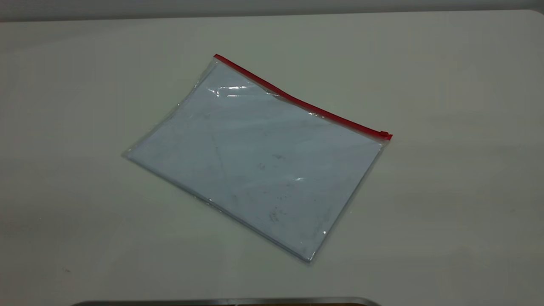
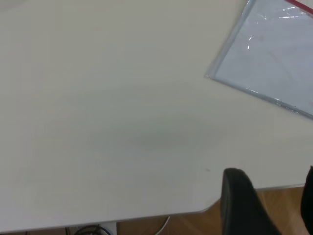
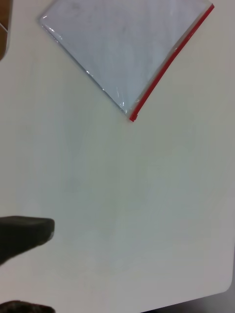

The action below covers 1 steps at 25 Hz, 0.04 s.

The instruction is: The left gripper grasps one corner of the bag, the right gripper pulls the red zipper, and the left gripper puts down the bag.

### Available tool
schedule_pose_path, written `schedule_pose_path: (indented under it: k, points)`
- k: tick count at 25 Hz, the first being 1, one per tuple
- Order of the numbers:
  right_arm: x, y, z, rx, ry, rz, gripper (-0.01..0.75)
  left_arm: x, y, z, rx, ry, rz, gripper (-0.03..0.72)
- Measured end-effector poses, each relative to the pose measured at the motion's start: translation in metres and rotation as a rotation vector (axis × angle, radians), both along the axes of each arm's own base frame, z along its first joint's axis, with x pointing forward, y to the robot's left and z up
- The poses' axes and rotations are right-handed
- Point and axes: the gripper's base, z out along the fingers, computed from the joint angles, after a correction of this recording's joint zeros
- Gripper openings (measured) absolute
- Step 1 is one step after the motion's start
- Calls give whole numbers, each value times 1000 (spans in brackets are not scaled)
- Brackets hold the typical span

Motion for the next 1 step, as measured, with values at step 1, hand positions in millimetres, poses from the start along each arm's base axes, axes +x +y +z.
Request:
schedule_pose_path:
  k: [1]
  points:
    - [0,0,0,0,0,0,372,0,0,0,0,0,0,360]
